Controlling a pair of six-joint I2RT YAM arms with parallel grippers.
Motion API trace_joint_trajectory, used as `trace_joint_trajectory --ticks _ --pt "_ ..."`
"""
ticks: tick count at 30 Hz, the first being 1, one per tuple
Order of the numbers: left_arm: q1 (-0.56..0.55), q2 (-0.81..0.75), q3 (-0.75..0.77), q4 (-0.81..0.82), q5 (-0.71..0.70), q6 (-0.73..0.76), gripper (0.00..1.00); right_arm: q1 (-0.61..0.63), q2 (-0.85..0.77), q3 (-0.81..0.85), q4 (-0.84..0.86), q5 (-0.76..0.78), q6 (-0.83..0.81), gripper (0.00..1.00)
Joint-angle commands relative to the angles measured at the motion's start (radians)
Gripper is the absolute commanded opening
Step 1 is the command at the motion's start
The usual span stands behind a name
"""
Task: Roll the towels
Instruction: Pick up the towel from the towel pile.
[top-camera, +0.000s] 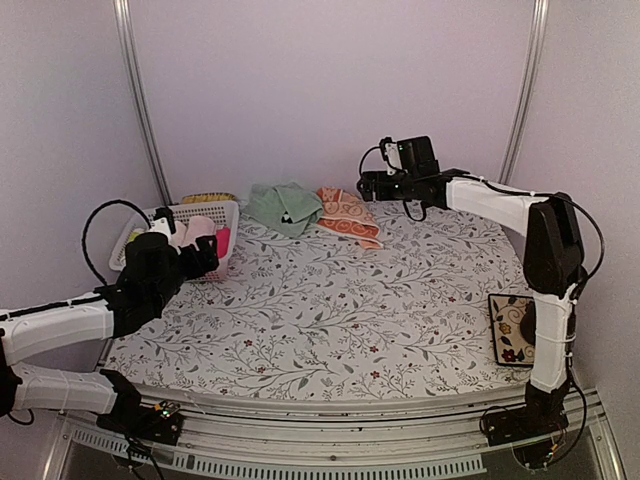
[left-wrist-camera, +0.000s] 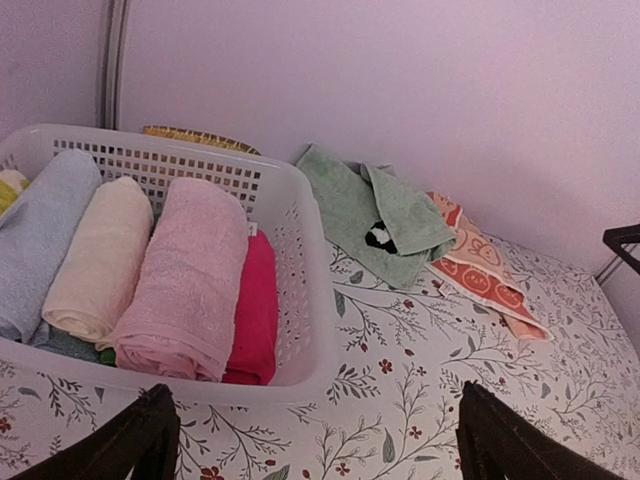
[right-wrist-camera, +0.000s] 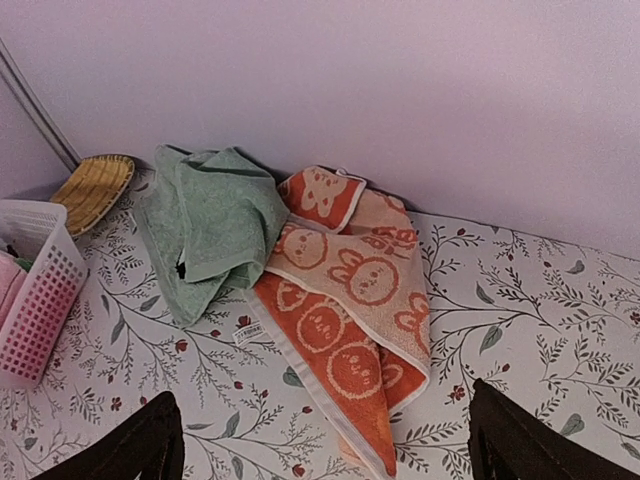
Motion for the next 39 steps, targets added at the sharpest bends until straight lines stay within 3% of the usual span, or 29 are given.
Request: trace_joint_trajectory --ticks 1,8,22,31,35,39 --pt "-0.007 -0.009 0.009 0.015 0.031 -0.009 0.97 0.02 0.147 0.12 -0.035 0.097 -0.076 0.99" --pt "-0.01 -0.01 0.005 0.03 0.061 -0.011 0.97 0.029 0.352 0.285 -0.099 0.142 -0.072 1.0" --pt "-0.018 -0.005 0.002 0.045 0.099 -0.02 0.97 0.031 0.349 0.162 -0.135 0.049 -0.008 0.91" --pt "-0.024 -0.007 0.0 0.05 0.107 -0.026 0.97 0.032 0.321 0.065 -0.105 0.074 -0.016 0.83" --pt "-0.026 -0.007 0.0 0.05 0.107 -0.028 0.97 0.033 0.32 0.066 -0.102 0.093 -0.024 0.68" --pt "-0.027 -0.007 -0.001 0.055 0.108 -0.027 0.97 0.036 0.305 0.065 -0.097 0.125 -0.039 0.37"
